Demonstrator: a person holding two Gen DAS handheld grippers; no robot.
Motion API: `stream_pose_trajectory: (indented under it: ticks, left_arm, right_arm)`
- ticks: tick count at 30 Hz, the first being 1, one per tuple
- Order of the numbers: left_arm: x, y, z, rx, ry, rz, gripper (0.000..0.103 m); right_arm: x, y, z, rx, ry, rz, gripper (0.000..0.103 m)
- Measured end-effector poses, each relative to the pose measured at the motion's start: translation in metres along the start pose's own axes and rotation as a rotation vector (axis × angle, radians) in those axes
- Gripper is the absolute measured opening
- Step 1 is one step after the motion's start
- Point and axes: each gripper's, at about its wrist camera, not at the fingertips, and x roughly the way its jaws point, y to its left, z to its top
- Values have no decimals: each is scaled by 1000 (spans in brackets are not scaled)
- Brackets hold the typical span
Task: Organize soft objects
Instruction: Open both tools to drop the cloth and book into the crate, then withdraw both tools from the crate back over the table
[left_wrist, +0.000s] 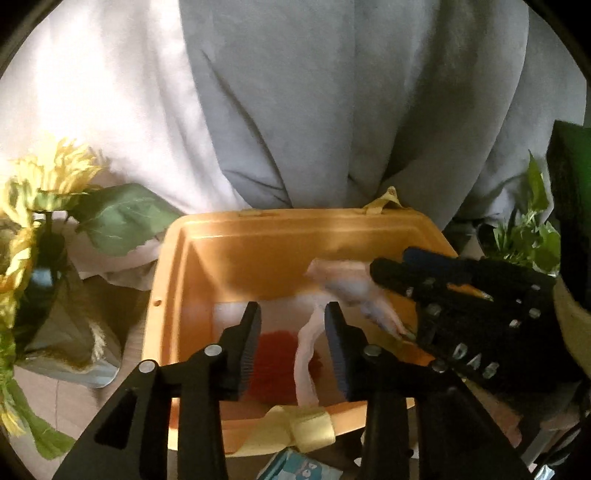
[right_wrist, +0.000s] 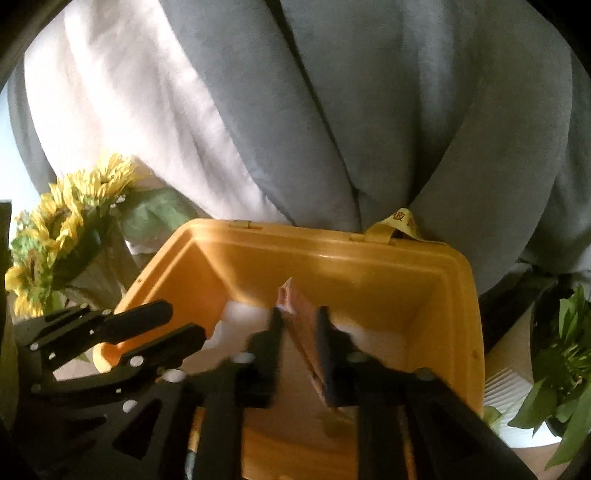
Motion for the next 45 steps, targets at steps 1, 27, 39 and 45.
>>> stream_pose_trajectory:
  ticks: [1,27,39,45]
  left_arm:
    - [-2,1,0,-1,-5,10,42]
    - [-151,8,-50,4,-245,131,85]
    - [-181,18,-108,-38,-288,239,90]
    - [-182,24,-137,-56,-291,273,90]
  right_arm:
    - [-3,0,2,6,-13,0,36]
    - [-132,36,-26,59,-195,-139,74]
    - [-168,66,-74,36,-284,-197,84]
    - [-163,66,-94,49,-256,-231,84]
